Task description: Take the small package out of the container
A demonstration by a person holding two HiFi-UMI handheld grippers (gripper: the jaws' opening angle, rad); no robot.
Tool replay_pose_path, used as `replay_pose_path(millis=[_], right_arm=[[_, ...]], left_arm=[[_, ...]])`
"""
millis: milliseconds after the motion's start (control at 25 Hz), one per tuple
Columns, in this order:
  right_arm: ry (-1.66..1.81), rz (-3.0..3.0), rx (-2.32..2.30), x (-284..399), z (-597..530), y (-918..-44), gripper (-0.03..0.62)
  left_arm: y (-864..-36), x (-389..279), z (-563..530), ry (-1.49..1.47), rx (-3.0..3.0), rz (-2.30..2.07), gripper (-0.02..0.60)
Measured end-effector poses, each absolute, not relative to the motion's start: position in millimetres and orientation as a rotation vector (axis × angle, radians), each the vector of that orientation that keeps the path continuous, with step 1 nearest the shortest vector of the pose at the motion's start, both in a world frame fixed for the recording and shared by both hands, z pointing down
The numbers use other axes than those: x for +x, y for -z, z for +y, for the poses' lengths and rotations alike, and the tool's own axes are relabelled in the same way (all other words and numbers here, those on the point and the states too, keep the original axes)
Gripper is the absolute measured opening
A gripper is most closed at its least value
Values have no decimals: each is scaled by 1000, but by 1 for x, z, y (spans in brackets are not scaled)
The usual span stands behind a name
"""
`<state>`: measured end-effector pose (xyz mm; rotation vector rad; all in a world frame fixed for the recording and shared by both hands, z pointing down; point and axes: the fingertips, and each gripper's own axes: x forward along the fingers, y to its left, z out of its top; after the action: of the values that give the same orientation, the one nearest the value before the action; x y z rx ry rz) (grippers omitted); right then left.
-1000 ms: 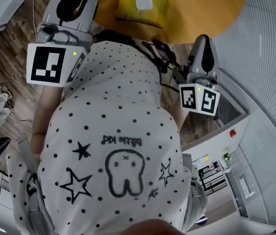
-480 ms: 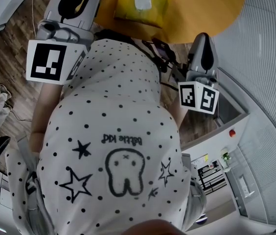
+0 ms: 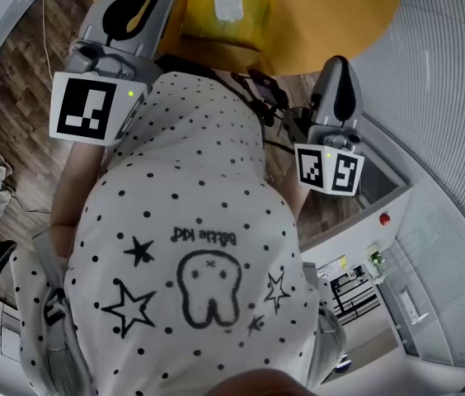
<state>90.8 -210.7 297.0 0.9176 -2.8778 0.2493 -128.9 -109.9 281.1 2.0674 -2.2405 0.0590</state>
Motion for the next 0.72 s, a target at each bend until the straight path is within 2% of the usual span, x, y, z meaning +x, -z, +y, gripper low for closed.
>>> replay_pose_path(millis=[280, 320, 360, 520, 720], right_arm=[[-229, -2879, 897, 83, -216, -273, 6], [-226, -2870, 888, 80, -218, -271, 10], [-221, -2861, 879, 75, -219, -270, 40], [-190, -2833, 857, 63, -224, -272, 46], [-186, -2830, 828, 73, -213, -269, 58]], left_arm=[[-301, -122, -114, -53, 2075, -2167, 8], [-300, -124, -115, -45, 2070, -2160, 8], [-300, -128, -116, -40, 2066, -2156, 8], [-308, -137, -115, -19, 2046, -2158, 8], [-312, -118, -97, 13, 2002, -2180, 8]])
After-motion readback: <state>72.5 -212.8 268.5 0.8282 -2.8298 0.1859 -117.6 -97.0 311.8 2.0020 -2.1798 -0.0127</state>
